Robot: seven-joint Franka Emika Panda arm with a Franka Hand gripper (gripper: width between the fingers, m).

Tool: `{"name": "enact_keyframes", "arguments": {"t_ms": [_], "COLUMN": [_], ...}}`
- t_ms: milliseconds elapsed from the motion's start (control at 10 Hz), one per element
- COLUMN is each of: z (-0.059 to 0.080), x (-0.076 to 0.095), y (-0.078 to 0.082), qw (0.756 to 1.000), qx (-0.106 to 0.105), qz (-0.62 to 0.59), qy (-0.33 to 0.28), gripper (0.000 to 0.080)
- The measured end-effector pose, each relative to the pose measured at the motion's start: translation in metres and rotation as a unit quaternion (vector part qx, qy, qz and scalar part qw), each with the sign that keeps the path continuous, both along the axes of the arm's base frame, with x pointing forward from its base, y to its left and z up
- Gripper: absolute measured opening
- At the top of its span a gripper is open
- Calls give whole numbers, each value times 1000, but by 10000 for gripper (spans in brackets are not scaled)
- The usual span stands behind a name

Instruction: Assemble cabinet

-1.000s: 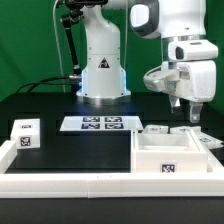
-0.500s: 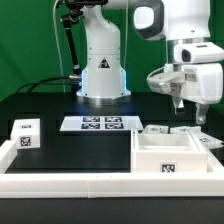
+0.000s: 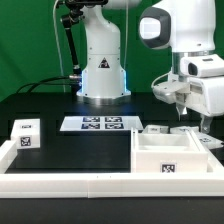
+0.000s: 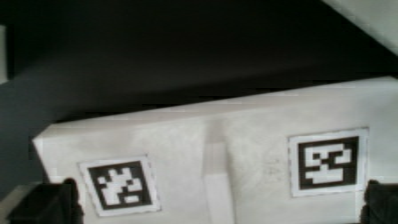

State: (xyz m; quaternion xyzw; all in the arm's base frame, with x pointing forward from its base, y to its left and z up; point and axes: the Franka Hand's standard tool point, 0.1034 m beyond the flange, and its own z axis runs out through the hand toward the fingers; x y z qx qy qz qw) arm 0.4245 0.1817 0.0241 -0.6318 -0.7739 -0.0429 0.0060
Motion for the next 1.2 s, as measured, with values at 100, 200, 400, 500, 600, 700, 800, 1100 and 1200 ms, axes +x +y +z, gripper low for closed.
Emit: {"name": "enact_keyframes", "arguments": {"t_ms": [100, 200, 400, 500, 600, 700, 800, 1100, 1200], "z": [-3, -4, -8, -10, -12, -14, -15, -14, -14], "x": [-2, -3, -5, -7, -9, -10, -10, -9, -9], "y": [0, 0, 0, 0, -1, -2, -2, -3, -3], "qw": [1000, 1000, 1000, 1000, 1000, 1000, 1000, 1000, 1000], "qx": [0, 0, 0, -1, -1, -2, -2, -2, -2], "qz": [-3, -5, -7, -13, -14, -16, -16, -16, -16], "qy": [3, 5, 9, 12, 15, 18, 19, 18, 18], "gripper": [797, 797, 797, 672, 537, 537, 354, 68, 68]}}
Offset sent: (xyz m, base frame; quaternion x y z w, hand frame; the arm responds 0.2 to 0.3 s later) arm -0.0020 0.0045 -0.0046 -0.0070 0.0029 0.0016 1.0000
